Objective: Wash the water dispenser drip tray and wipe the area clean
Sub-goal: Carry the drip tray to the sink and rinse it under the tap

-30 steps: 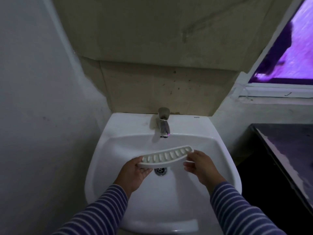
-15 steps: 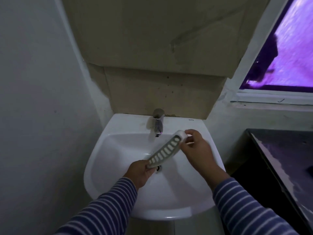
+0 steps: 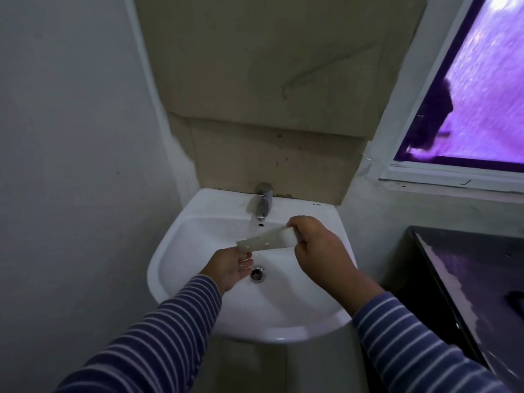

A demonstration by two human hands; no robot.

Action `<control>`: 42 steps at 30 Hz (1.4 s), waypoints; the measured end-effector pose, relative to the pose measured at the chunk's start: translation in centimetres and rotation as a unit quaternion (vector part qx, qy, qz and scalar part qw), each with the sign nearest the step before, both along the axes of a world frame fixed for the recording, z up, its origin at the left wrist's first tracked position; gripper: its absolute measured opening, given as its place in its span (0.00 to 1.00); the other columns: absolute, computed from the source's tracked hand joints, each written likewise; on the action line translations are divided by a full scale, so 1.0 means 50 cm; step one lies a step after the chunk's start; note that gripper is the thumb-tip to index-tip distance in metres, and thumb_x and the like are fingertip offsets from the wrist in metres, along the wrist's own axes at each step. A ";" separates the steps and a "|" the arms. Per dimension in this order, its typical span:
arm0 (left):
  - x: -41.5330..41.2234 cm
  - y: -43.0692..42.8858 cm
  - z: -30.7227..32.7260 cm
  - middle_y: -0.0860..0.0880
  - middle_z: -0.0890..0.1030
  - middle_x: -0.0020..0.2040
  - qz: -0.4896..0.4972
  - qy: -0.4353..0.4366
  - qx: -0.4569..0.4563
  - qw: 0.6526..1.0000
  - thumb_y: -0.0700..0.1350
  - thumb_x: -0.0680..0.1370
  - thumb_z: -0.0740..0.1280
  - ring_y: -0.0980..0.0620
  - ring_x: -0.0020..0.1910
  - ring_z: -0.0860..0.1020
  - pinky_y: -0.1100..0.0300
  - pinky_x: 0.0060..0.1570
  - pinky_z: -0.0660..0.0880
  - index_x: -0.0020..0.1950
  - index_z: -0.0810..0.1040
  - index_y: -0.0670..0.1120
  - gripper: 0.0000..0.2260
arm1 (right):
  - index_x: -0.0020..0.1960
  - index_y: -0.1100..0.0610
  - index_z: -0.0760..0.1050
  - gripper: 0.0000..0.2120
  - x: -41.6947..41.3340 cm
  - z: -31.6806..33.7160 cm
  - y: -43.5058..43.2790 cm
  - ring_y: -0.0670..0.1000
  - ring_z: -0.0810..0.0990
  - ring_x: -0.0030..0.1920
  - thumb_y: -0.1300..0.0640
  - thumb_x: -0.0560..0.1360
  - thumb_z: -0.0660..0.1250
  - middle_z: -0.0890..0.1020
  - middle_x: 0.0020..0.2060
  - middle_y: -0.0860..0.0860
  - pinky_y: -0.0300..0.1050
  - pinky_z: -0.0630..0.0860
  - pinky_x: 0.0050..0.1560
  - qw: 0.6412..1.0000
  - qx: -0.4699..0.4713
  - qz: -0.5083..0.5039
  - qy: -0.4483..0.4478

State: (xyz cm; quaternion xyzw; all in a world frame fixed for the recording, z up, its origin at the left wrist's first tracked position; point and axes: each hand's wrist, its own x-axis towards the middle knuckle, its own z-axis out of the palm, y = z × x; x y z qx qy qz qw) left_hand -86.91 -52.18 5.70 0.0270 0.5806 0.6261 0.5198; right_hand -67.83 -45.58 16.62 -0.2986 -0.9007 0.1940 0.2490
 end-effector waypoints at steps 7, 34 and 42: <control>0.028 -0.049 0.041 0.45 0.79 0.52 0.011 0.037 0.002 0.999 0.38 0.79 0.63 0.45 0.52 0.77 0.49 0.56 0.72 0.62 0.75 0.41 0.12 | 0.57 0.52 0.73 0.15 0.031 0.014 -0.017 0.47 0.73 0.46 0.65 0.74 0.60 0.77 0.54 0.50 0.28 0.64 0.42 1.000 -0.006 0.027 -0.004; -0.082 -0.091 0.114 0.47 0.81 0.50 0.036 0.082 0.057 0.994 0.48 0.79 0.65 0.48 0.54 0.76 0.53 0.52 0.73 0.52 0.79 0.45 0.08 | 0.53 0.54 0.72 0.09 -0.022 0.030 -0.012 0.54 0.82 0.43 0.64 0.75 0.63 0.81 0.45 0.55 0.45 0.81 0.39 0.927 -0.330 -0.080 0.157; -0.101 -0.083 0.131 0.46 0.85 0.40 0.036 0.072 0.087 0.993 0.45 0.81 0.61 0.49 0.43 0.83 0.55 0.41 0.78 0.52 0.78 0.41 0.09 | 0.51 0.65 0.73 0.05 -0.042 -0.004 0.022 0.57 0.80 0.35 0.63 0.78 0.61 0.78 0.40 0.61 0.46 0.80 0.30 0.710 -0.617 -0.143 0.307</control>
